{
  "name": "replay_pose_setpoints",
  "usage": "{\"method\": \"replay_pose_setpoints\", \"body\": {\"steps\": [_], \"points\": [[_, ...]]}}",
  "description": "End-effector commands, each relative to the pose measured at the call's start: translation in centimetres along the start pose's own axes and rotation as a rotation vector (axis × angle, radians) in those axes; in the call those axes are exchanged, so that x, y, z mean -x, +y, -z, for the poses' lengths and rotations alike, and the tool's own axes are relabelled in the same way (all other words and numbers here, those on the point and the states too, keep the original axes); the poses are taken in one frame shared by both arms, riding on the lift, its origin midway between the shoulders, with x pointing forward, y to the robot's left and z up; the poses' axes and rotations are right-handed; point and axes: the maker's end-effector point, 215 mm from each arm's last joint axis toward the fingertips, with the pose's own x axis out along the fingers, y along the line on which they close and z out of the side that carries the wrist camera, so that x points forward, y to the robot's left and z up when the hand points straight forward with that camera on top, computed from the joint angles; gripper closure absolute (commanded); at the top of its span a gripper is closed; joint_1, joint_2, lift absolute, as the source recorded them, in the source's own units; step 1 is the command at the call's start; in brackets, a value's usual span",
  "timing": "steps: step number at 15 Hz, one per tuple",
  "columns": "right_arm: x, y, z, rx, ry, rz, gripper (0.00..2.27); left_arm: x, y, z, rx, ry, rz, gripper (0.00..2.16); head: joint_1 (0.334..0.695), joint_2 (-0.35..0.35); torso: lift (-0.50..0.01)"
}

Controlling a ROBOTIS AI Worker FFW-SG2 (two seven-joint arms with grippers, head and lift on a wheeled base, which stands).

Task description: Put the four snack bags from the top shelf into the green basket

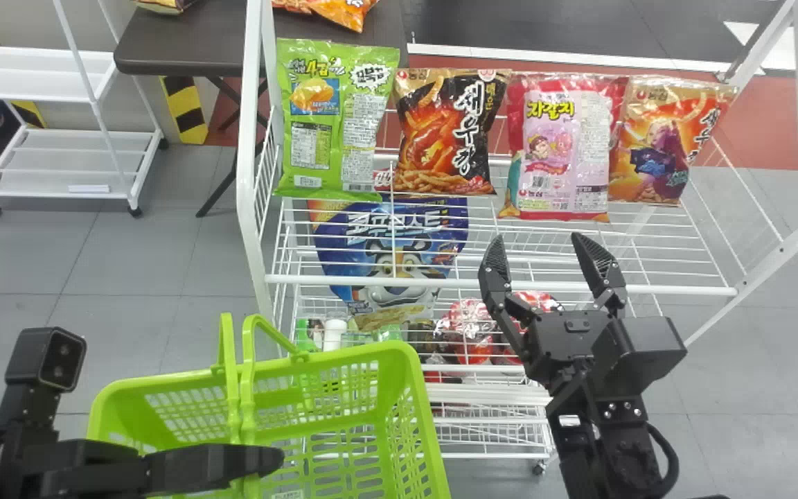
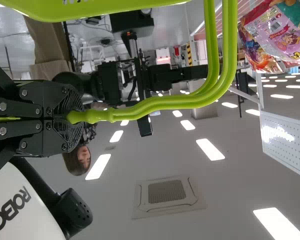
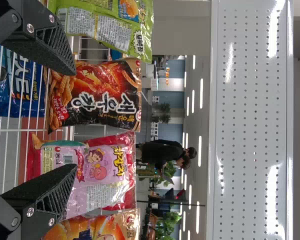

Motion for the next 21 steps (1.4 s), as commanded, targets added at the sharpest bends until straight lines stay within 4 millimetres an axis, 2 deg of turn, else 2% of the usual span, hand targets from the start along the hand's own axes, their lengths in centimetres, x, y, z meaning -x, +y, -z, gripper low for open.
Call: {"method": "replay_pose_setpoints", "body": {"steps": [1,7,10,13,16,20,21], "points": [[-0.1,0.1,0.1,-0.001,0.003,0.000,0.18,0.2,0.0,0.1,0.019,-0.007,0.012,2.15,0.695,-0.102,0.000],[-0.2,0.4,0.4,-0.001,0.009,-0.007,0.19,0.2,0.1,0.2,0.023,-0.007,0.011,2.15,0.695,-0.097,0.000],[-1.2,0.4,0.5,-0.015,0.009,-0.007,0.19,0.2,0.2,0.2,0.024,-0.004,0.011,2.15,0.695,-0.094,0.000],[-3.8,2.1,1.0,-0.031,0.035,-0.035,0.18,0.0,0.2,0.3,0.026,0.003,0.012,2.15,0.695,-0.090,0.000],[-7.6,4.5,1.8,-0.086,0.041,-0.075,0.18,-0.2,0.3,0.5,0.031,0.009,0.015,2.15,0.695,-0.068,0.000],[-13.0,10.2,1.8,-0.067,0.040,-0.182,0.18,-0.3,0.5,0.7,0.042,0.010,0.016,2.15,0.695,-0.001,0.000],[-14.3,11.4,1.6,-0.053,0.038,-0.204,0.18,-0.3,0.5,0.7,0.042,0.010,0.017,2.15,0.695,0.034,0.000]]}}
